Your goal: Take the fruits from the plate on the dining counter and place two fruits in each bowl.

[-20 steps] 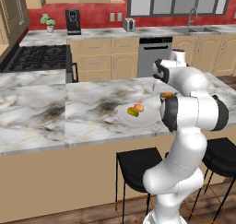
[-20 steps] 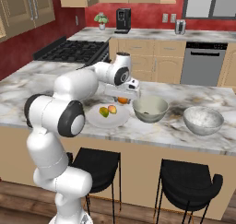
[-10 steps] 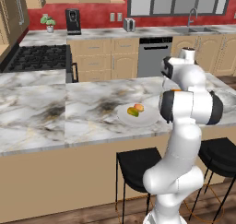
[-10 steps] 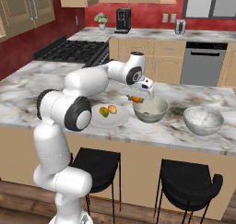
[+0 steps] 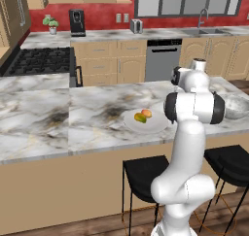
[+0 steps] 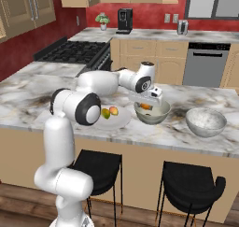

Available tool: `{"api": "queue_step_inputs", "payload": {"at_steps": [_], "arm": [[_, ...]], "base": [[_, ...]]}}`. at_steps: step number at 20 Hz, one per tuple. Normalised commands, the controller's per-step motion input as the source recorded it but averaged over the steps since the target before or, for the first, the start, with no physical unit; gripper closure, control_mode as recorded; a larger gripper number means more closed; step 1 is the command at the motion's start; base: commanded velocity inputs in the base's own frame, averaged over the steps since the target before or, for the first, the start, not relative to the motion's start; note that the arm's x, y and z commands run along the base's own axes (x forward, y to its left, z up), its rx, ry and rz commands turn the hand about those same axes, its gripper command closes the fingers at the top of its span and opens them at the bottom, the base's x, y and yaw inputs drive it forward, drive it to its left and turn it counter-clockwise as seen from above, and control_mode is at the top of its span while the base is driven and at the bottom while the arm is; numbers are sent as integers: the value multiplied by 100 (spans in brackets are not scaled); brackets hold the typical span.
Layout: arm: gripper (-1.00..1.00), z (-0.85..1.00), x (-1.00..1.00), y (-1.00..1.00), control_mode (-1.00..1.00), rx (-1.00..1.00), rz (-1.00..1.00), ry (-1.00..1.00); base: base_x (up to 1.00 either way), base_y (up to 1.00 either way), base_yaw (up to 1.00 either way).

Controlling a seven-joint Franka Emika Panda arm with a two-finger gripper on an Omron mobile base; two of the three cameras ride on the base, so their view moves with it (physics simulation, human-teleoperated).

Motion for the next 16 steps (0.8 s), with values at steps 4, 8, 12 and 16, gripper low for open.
{"api": "queue_step_inputs", "payload": {"at_steps": [4, 8, 12, 16], "arm": [[100, -26, 34, -15, -100, 0, 0, 0], [100, -45, 27, -7, -100, 0, 0, 0], [100, -45, 10, -5, -100, 0, 0, 0], [-100, -31, 2, -3, -100, 0, 0, 0]], "base": [[0, 0, 0], [0, 0, 0], [0, 0, 0], [0, 0, 0]]}}
